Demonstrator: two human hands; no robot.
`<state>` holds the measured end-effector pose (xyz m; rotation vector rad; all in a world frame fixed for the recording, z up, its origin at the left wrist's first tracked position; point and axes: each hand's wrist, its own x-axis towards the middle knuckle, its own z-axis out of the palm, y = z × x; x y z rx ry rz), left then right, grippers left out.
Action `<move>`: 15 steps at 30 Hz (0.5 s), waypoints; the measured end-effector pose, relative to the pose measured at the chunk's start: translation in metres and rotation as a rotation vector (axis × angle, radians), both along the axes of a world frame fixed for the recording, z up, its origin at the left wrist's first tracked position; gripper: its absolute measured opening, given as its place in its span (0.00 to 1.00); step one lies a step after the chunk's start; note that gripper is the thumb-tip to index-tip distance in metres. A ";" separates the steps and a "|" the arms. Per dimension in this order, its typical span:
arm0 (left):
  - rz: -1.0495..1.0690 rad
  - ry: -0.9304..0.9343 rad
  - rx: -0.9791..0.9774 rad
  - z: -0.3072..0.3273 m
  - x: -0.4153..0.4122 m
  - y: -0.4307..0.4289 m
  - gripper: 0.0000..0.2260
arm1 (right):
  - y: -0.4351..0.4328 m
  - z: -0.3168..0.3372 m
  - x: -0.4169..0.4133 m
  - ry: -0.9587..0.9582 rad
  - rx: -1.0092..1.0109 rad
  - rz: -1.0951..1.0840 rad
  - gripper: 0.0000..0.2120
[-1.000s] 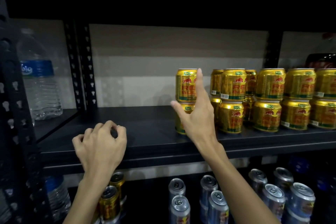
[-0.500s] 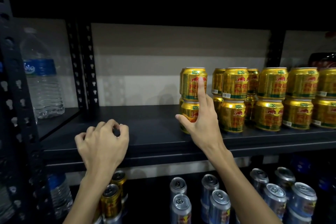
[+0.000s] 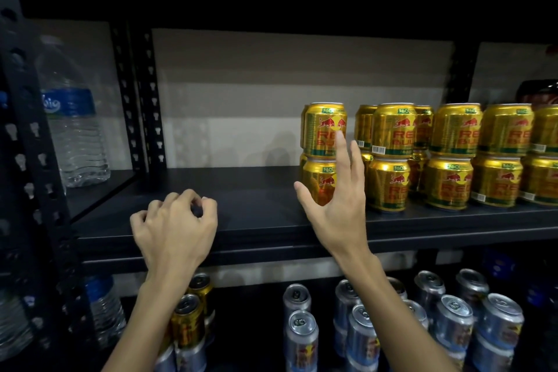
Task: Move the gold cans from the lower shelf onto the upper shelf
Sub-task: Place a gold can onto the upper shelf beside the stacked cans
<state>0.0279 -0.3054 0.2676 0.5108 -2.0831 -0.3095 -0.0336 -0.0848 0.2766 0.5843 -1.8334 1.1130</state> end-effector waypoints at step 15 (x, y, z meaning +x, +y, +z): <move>-0.337 0.441 -0.376 -0.119 0.031 -0.053 0.17 | -0.090 -0.130 0.063 0.337 0.047 0.350 0.16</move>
